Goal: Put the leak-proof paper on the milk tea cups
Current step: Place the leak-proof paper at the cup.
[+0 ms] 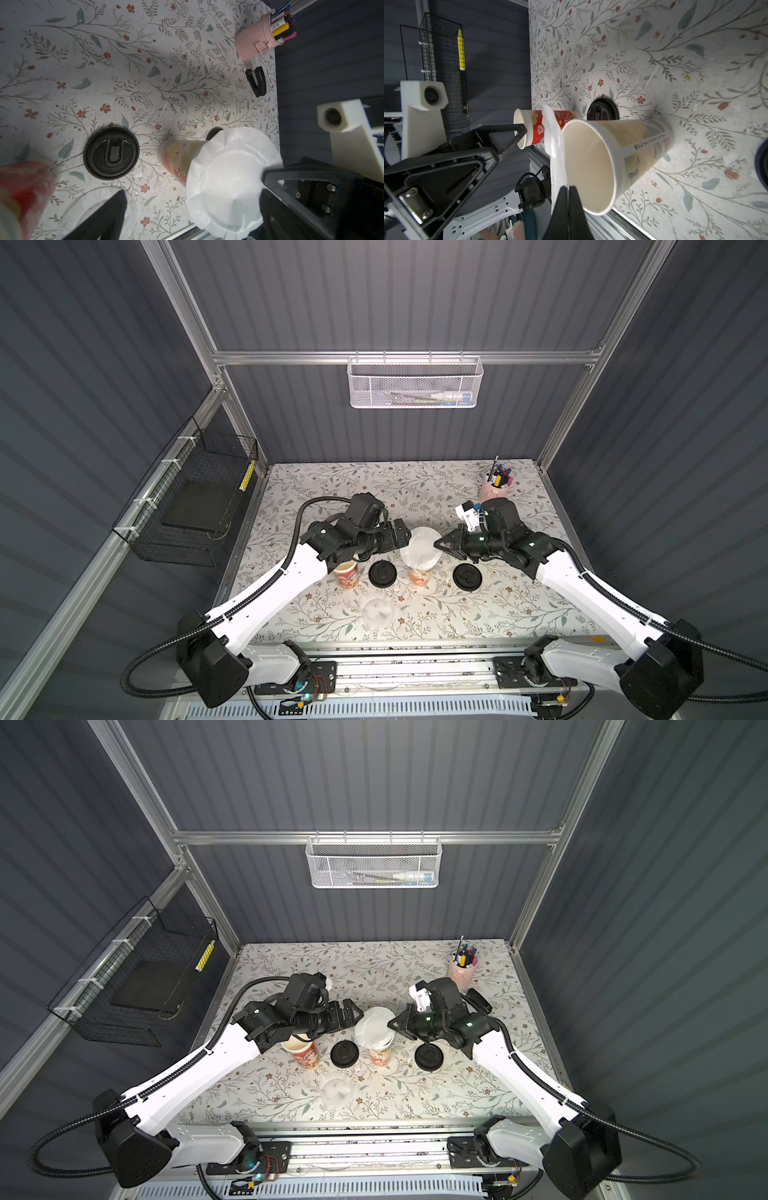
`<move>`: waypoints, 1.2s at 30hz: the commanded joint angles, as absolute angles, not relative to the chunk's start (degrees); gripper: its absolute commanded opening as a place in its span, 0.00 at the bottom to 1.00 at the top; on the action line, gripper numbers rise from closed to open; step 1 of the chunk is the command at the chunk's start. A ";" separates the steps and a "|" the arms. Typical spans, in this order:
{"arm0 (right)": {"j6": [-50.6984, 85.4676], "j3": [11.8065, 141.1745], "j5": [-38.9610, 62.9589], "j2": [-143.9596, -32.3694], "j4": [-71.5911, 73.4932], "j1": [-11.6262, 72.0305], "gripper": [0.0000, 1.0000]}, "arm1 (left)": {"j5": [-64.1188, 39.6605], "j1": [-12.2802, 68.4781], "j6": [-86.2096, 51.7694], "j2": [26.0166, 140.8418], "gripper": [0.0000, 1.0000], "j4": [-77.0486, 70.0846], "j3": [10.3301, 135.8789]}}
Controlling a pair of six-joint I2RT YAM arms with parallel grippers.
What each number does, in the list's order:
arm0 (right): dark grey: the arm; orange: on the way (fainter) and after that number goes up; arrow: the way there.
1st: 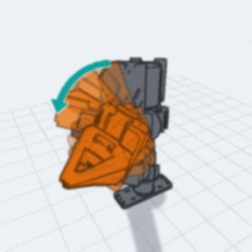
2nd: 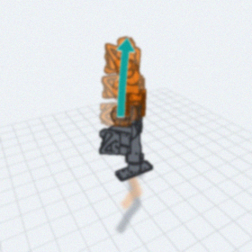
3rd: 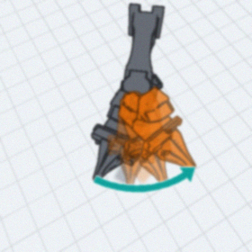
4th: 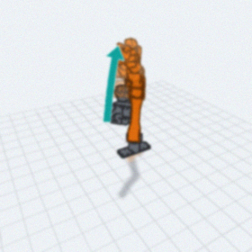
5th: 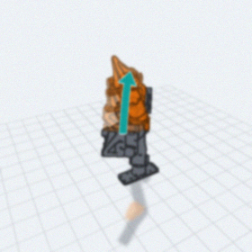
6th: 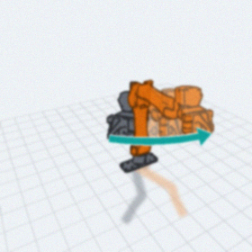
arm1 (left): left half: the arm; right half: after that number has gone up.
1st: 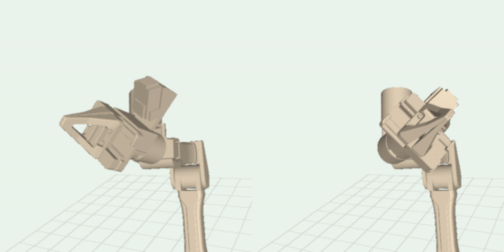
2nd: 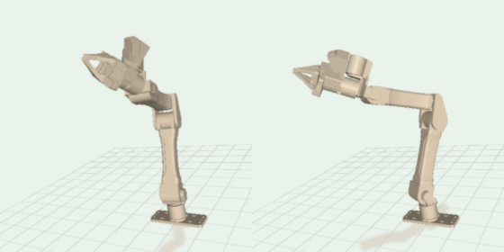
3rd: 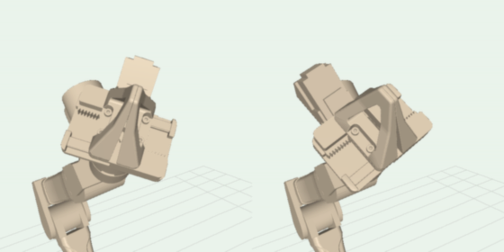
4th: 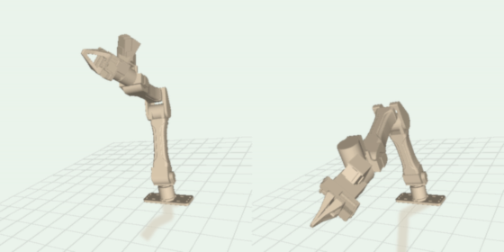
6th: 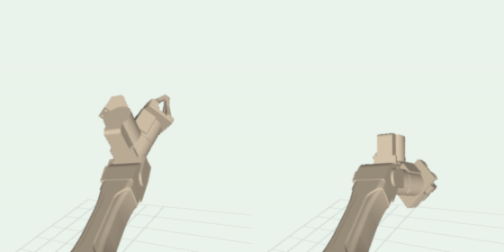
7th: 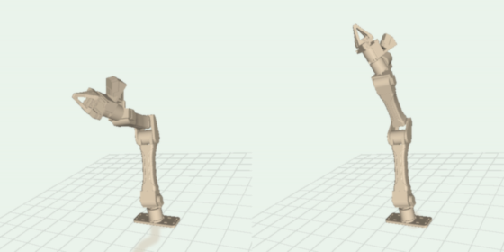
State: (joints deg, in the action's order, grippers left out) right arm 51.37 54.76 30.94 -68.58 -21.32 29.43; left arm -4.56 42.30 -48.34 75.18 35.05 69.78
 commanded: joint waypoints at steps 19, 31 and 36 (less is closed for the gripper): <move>45.90 57.30 25.60 -70.07 -28.86 29.67 0.34 | -14.40 40.56 -50.28 77.83 0.86 26.65 62.67; 42.02 59.92 11.18 -64.53 -40.22 29.49 0.73 | -12.48 40.43 -50.08 77.18 0.91 27.05 63.89; 43.16 55.20 -5.82 -59.85 -54.30 29.47 0.80 | -6.83 40.34 -50.71 75.15 0.93 28.82 65.54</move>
